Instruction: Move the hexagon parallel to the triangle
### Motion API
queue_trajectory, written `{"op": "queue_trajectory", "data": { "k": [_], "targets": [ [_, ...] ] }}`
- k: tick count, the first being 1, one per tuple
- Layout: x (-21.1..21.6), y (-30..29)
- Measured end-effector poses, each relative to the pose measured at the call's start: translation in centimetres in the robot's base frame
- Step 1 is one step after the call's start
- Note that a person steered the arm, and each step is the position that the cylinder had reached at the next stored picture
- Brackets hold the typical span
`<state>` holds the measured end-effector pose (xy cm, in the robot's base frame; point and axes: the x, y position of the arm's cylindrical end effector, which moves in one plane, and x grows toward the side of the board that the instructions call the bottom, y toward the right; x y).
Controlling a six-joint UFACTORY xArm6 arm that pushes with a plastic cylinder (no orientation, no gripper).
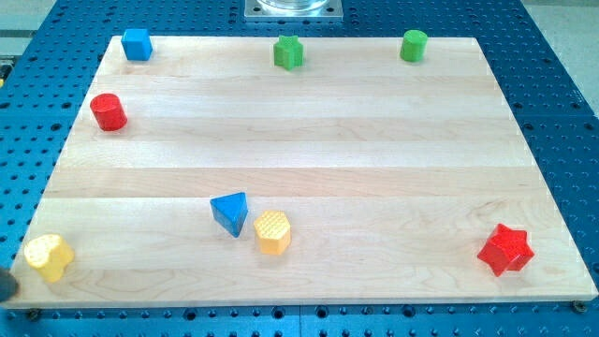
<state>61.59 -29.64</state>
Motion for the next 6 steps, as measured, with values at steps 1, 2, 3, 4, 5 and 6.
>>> {"op": "queue_trajectory", "data": {
  "k": [1,2,3,4,5,6],
  "targets": [
    [-0.6,1.3],
    [-1.1,8.0],
    [-1.1,12.7],
    [0.3,7.7],
    [-1.6,5.6],
    [-4.2,5.9]
  ]
}}
